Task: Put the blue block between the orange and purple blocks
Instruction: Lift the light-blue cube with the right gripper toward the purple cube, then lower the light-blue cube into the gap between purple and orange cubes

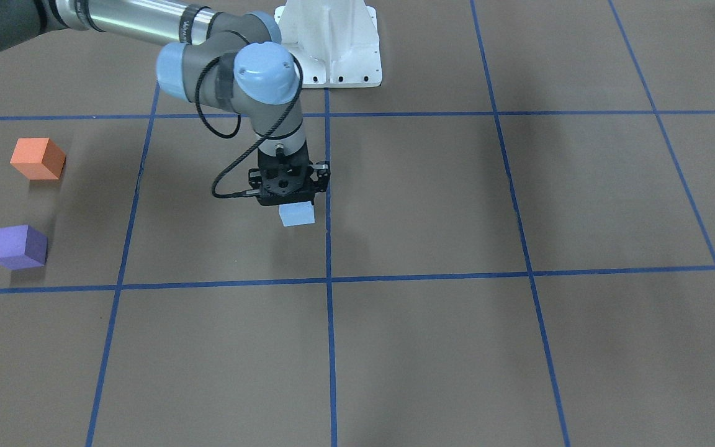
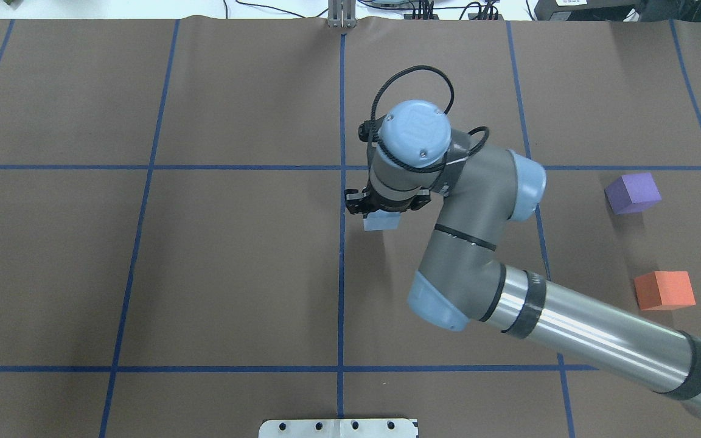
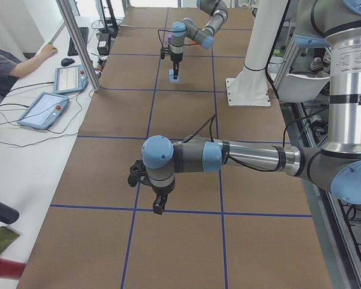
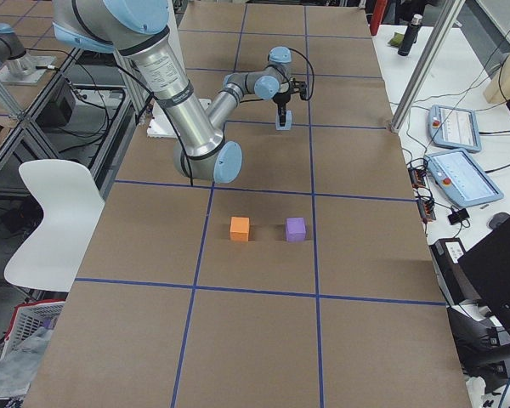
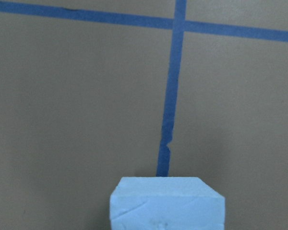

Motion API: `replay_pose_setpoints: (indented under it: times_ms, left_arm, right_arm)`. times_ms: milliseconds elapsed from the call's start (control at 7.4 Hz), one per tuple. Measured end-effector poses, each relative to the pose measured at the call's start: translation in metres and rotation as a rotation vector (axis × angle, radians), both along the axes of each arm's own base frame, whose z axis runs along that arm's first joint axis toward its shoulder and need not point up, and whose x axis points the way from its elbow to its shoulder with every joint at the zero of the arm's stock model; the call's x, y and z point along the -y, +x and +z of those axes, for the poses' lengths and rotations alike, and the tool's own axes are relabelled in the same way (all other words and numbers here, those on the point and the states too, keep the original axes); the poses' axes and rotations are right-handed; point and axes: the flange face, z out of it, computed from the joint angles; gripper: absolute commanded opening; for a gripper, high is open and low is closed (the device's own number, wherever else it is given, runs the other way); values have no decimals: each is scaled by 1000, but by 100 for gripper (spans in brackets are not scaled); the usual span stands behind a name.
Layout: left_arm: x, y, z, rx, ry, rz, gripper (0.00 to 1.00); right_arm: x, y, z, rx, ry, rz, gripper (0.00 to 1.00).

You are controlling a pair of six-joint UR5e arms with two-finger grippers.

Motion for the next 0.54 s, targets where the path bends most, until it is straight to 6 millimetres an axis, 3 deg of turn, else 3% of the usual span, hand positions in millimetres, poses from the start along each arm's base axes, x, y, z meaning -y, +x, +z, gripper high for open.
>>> replay_pose_setpoints:
  times_ms: [270, 541]
  left_arm:
    - [-7, 1, -10, -10, -17, -36, 100]
    - [-16, 2, -16, -12, -22, -51, 100]
  right_arm:
    - [18, 102, 26, -24, 35, -45, 3]
    - [18, 202, 80, -42, 53, -89, 3]
